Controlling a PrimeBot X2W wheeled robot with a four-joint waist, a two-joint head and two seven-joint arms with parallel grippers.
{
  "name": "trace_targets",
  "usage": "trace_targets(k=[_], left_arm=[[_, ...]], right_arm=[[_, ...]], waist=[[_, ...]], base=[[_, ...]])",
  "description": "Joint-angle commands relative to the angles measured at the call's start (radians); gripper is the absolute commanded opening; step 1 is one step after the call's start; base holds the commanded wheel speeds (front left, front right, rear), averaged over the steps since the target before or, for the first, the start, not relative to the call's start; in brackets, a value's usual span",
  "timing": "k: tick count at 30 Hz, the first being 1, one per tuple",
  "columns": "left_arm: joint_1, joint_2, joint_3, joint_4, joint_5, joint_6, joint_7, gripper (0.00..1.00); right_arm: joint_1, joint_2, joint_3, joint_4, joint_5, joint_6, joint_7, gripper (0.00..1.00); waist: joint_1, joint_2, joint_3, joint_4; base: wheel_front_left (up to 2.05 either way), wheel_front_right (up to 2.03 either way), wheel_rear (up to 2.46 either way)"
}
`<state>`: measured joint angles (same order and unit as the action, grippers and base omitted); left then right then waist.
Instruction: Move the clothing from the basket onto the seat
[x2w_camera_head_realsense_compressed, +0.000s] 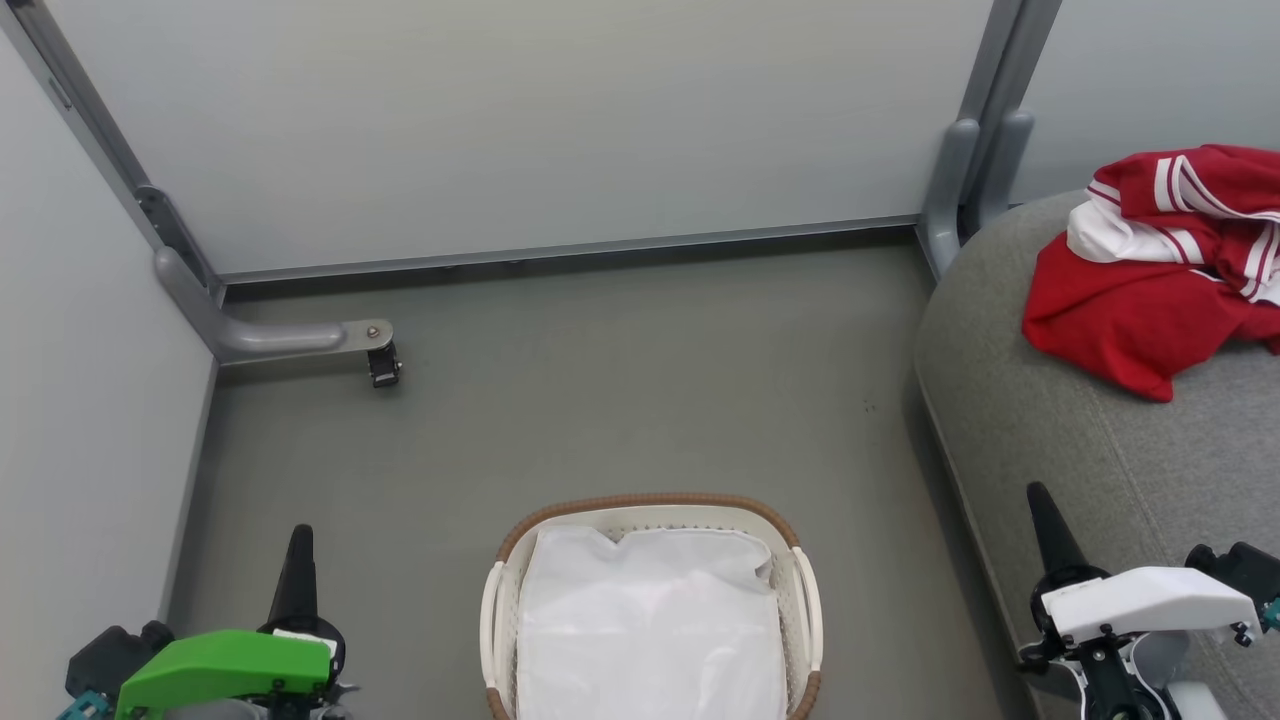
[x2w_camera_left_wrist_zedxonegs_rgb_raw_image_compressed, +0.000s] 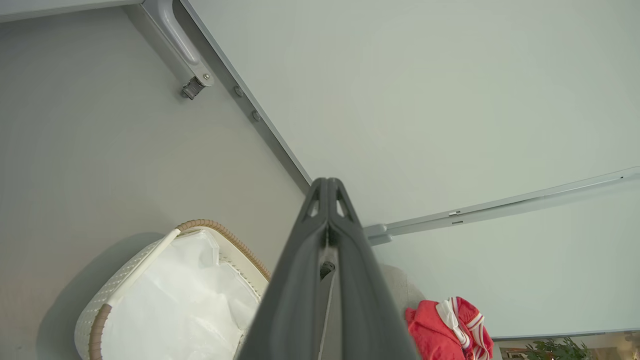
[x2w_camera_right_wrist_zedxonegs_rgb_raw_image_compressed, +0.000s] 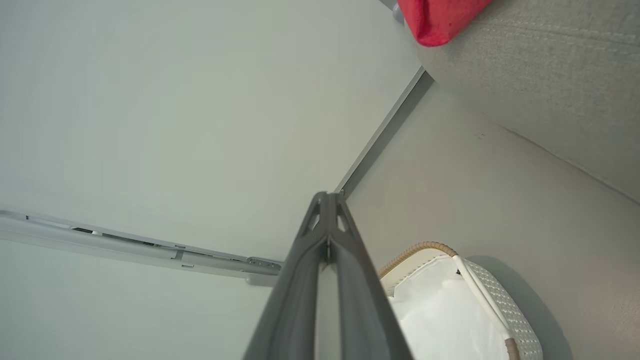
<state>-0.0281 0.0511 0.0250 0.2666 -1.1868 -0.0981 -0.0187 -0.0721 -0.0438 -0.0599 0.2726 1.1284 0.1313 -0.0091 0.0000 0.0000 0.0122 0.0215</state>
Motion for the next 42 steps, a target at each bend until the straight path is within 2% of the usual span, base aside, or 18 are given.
trace_targets(k=[1, 42], left_arm=[[-0.026, 0.009, 0.006, -0.009, -0.026, -0.009, 0.007, 0.0], [-0.073, 0.008, 0.066, -0.021, -0.335, -0.028, 0.1, 0.0]], right_arm=[[-0.02, -0.006, -0.007, -0.012, 0.029, 0.0, 0.006, 0.0], [-0.037, -0.008, -0.045, -0.026, 0.376, -0.001, 0.097, 0.0]], waist=[[0.0, 0.0, 0.0, 0.0], [0.0, 0.0, -0.007, -0.015]], base=[[0.0, 0.0, 0.0], [0.0, 0.0, 0.0]])
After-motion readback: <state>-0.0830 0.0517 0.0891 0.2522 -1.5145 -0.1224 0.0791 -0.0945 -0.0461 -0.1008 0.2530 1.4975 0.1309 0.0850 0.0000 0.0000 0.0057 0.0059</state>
